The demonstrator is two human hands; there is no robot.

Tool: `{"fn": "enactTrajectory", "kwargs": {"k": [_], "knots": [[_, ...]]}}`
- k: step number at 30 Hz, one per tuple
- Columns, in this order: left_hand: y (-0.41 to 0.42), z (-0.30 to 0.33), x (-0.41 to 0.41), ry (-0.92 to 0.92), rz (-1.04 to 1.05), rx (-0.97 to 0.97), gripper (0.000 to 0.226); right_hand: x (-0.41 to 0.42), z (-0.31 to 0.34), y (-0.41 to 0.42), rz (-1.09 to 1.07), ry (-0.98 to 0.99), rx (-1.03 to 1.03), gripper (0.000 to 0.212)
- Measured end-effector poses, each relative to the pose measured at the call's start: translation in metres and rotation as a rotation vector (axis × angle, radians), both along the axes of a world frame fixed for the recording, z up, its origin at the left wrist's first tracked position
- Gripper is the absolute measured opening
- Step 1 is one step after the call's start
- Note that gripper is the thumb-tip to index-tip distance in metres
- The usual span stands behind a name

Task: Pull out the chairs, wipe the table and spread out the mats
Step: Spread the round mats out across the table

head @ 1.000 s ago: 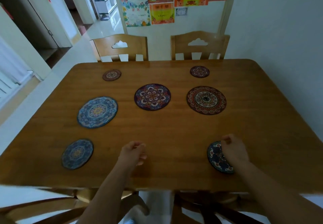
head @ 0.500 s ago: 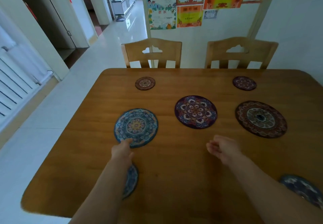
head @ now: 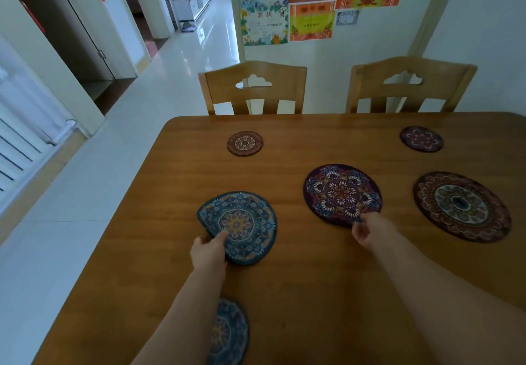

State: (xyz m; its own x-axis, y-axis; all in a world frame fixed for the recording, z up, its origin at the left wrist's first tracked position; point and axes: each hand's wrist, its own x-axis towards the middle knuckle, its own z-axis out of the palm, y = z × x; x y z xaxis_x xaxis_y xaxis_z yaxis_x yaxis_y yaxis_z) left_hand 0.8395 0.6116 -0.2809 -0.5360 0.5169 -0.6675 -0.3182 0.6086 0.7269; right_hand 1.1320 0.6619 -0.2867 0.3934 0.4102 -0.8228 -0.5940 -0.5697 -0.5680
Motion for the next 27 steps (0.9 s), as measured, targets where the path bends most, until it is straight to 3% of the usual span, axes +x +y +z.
{"fn": "enactTrajectory", "kwargs": {"k": [3, 5, 8, 12, 18, 22, 27], "knots": [[0.014, 0.000, 0.001, 0.133, -0.151, -0.001, 0.025, 0.004, -0.004, 0.001, 0.052, -0.088, -0.020, 0.018], [0.028, 0.010, 0.003, 0.272, -0.279, 0.045, 0.019, 0.004, -0.003, 0.002, 0.124, -0.179, 0.016, 0.013], [0.056, 0.036, 0.003, 0.387, -0.369, 0.241, 0.017, 0.005, 0.003, 0.008, 0.175, -0.218, 0.033, 0.024], [0.080, 0.051, -0.007, 0.189, -0.198, 0.384, 0.028, 0.007, 0.002, 0.009, 0.196, -0.243, -0.010, 0.033], [0.057, -0.012, -0.017, -0.086, -0.110, 0.044, 0.039, 0.010, -0.006, 0.004, 0.171, -0.237, 0.009, 0.035], [0.044, -0.028, -0.019, -0.102, -0.082, 0.020, 0.049, 0.008, -0.006, -0.001, 0.160, -0.275, 0.030, 0.036], [0.044, -0.028, -0.021, -0.020, -0.115, 0.014, 0.036, 0.010, -0.009, -0.018, 0.146, -0.290, 0.006, 0.034]]}}
